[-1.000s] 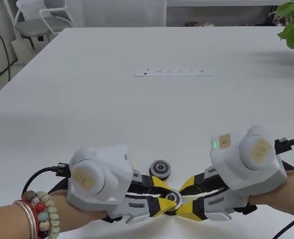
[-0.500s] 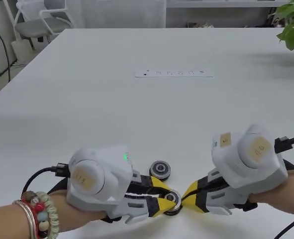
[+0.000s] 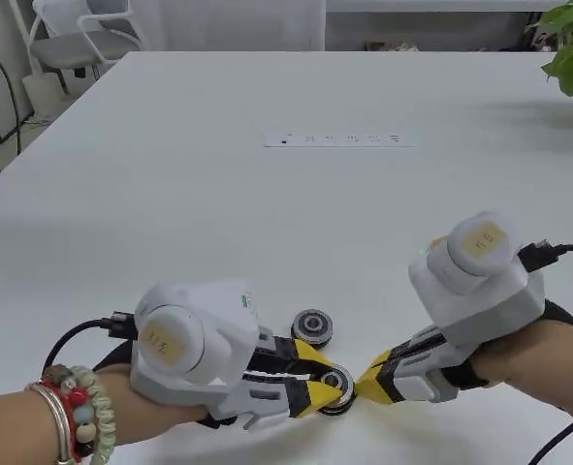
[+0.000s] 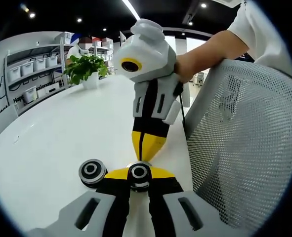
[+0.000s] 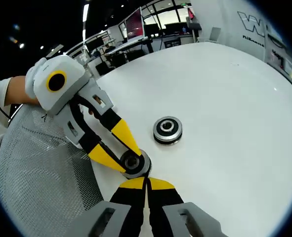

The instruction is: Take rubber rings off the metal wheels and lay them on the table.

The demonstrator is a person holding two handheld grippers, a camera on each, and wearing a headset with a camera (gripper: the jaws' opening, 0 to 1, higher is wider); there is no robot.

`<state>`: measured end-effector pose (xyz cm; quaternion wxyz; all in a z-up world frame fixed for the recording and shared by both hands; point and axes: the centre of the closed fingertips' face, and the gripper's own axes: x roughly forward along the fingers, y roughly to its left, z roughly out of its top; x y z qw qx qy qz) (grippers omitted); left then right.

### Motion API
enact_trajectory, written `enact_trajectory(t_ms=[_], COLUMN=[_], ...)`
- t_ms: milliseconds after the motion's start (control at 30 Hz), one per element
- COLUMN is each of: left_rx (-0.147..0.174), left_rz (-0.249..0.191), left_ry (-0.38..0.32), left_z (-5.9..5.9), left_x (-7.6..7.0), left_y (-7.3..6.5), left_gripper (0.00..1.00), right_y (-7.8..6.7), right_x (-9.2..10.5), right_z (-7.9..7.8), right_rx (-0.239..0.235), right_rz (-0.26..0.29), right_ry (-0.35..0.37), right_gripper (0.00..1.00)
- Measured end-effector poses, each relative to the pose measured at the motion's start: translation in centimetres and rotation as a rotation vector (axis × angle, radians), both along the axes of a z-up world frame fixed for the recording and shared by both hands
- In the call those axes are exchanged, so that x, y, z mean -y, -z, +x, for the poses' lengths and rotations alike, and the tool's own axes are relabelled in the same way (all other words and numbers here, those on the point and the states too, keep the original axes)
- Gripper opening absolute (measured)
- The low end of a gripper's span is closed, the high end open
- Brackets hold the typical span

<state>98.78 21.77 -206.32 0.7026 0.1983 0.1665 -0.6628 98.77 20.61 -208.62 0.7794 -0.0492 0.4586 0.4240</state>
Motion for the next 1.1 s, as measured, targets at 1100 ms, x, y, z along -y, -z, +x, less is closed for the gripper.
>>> enact_trajectory(t_ms=[1100], left_rx=[-0.001], left_rz=[-0.004], left_ry=[-0.005], left_z=[0.2], left_x=[0.0], left_y=[0.0], left_gripper=[0.09], right_y=[-2.4], right_x=[-1.2], right_z=[-0.4], right_rx=[-0.129], right_rz=[0.196], right_ry=[0.165], right_gripper=[0.0])
